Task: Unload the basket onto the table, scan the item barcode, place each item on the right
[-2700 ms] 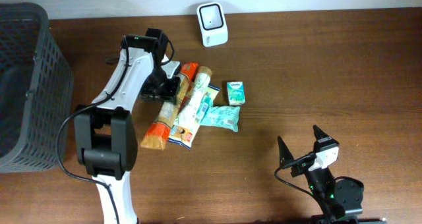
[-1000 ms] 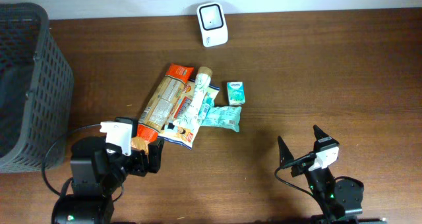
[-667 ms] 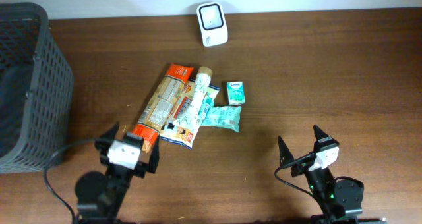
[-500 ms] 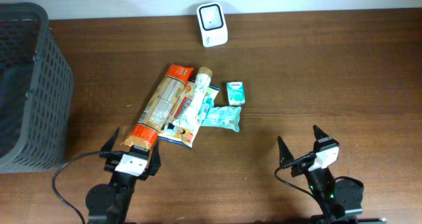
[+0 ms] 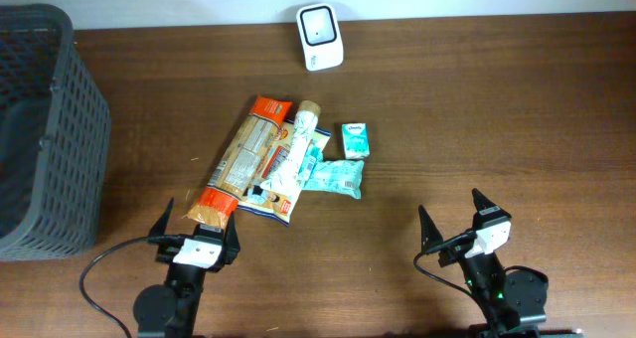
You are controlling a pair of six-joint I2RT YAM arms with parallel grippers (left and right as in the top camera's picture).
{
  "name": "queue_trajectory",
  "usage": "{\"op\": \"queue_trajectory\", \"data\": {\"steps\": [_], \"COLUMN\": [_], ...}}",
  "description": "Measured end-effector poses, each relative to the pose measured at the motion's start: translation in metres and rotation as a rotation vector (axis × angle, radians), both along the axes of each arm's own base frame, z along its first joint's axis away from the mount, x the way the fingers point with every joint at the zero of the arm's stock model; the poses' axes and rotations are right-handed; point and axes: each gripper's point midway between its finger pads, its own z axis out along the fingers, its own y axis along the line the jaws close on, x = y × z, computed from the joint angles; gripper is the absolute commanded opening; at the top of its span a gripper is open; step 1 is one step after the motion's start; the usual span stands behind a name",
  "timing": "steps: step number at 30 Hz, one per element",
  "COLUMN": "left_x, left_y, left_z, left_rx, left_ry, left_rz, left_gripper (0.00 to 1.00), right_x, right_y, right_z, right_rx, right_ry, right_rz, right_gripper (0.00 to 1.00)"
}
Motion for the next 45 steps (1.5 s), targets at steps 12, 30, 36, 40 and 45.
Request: {"op": "queue_trajectory", "data": {"steps": [12,30,36,40,45], "left_x": [0.0,0.0,0.0,0.0,0.0], "left_y": [0.001,0.001,0.001,0.001,0.001], "left_z": [0.0,0.001,0.001,0.001,0.001], "left_rx": [0.0,0.004,0.004,0.004,0.004], "left_ry": [0.0,-0.007,-0.007,-0.007,-0.007], "left_rz": [0.003,0.005,0.007,0.007,0.007], "left_gripper": [0.99,0.99,0.99,0.99,0.99], "right_x": [0.006,0.042,0.113,0.154,0.172], "right_y": [-0.037,0.015,0.03,0.049,0.07], "right_z": [-0.004,0.117,0.115,0.058,-0.049], "right_rx": [-0.164,-0.207,-0.201,-0.138,-0.015], "right_ry": [-0.011,0.38,0.754,0.867,1.124], "right_rz": [-0.21,0.132,0.237,0.333,0.455], "right_gripper": [0.99,0.99,0.99,0.96,0.77]}}
